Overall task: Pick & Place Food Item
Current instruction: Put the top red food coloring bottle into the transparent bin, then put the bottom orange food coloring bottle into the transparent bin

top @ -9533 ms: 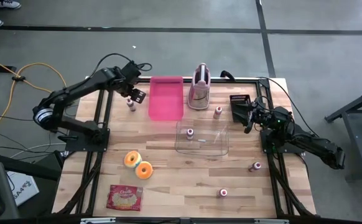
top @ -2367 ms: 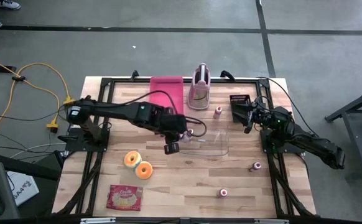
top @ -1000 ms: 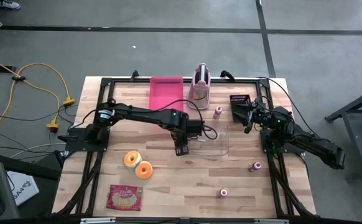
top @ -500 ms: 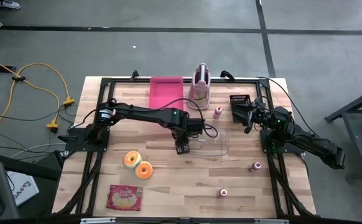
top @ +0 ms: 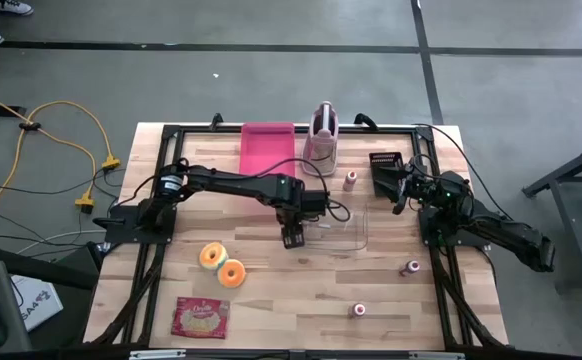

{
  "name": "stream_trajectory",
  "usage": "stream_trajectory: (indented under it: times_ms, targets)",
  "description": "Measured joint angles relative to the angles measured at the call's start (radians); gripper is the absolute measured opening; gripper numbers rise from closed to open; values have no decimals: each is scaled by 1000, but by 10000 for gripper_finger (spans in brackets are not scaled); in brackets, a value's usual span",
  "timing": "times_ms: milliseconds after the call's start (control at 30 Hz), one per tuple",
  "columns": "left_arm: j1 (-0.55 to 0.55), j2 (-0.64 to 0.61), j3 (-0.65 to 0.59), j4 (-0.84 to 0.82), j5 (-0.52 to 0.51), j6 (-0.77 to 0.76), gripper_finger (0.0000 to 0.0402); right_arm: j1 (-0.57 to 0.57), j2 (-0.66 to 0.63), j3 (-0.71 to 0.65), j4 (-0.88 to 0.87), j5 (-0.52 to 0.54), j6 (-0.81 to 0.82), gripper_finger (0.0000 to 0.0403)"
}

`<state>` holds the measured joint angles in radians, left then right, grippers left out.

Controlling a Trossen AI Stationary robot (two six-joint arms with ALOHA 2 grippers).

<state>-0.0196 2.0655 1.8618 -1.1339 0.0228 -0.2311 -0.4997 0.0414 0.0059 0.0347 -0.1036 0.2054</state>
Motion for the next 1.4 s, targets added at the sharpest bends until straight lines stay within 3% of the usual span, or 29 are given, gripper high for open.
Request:
stream_trajectory:
  times_ms: [1400]
  targets:
    - [-11, -36, 36, -75, -1, 34, 173, 0, 0, 0, -1, 0, 0, 227]
